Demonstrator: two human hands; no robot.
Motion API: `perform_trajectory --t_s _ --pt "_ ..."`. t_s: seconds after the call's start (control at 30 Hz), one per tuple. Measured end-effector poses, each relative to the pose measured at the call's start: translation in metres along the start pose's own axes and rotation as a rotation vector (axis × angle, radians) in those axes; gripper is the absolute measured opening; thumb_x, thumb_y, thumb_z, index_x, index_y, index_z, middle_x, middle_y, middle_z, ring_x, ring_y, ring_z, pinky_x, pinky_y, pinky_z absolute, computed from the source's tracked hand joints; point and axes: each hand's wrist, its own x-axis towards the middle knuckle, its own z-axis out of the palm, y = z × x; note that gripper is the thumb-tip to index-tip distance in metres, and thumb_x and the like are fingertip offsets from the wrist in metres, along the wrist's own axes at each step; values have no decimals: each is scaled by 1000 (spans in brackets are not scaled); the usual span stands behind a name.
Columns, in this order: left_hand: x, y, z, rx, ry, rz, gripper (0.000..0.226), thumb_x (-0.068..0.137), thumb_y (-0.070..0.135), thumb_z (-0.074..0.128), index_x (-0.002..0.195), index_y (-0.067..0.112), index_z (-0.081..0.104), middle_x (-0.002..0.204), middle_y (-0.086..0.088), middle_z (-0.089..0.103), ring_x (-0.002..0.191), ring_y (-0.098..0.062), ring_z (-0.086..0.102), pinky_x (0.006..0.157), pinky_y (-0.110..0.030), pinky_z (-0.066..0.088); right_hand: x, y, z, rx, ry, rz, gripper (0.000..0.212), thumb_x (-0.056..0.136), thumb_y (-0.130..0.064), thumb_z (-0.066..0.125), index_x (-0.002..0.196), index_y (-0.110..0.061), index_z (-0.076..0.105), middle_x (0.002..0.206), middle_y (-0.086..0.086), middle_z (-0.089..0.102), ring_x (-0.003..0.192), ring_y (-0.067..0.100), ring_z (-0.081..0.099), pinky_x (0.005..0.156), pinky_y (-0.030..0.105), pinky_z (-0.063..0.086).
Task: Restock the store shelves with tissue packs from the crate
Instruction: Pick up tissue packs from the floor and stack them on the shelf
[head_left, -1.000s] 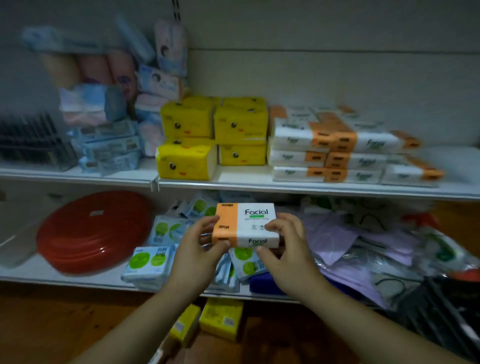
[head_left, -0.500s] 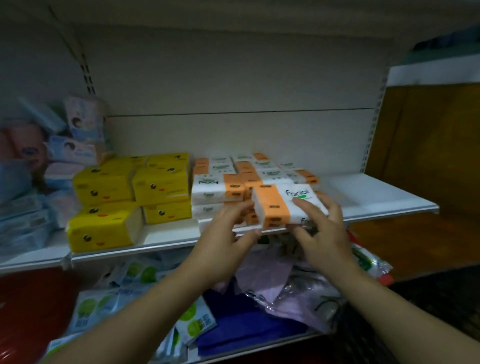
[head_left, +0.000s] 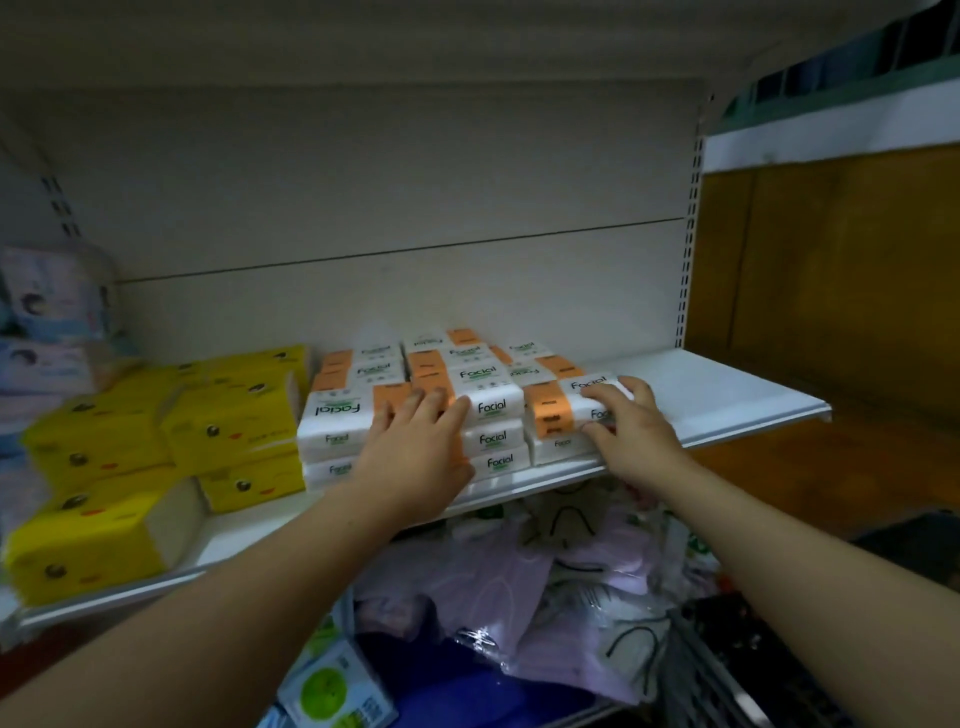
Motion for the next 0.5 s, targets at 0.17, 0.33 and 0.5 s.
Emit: perform_trajectory --t_s 0.17,0.33,0.5 --pt "-6 -2 -1 -27 19 19 71 91 47 46 148 29 9 157 2 8 146 -19 1 118 -46 -2 13 -11 8 -109 -80 38 45 96 -28 42 137 -44 37 157 2 6 143 30 12 117 45 19" --pt "-43 -22 0 -109 139 79 67 90 44 49 148 28 18 157 3 14 145 -17 11 118 -41 6 -34 -52 5 4 188 -221 48 91 -19 53 137 -25 44 150 9 25 138 26 20 113 39 20" --pt "-113 -66 26 -207 121 67 64 72 43 45 126 10 56 130 -16 57 115 -35 58 94 -50 46 -113 -112 50 160 95 -613 38 80 -25 56 114 -10 62 121 12 53 114 19 41 100 22 29"
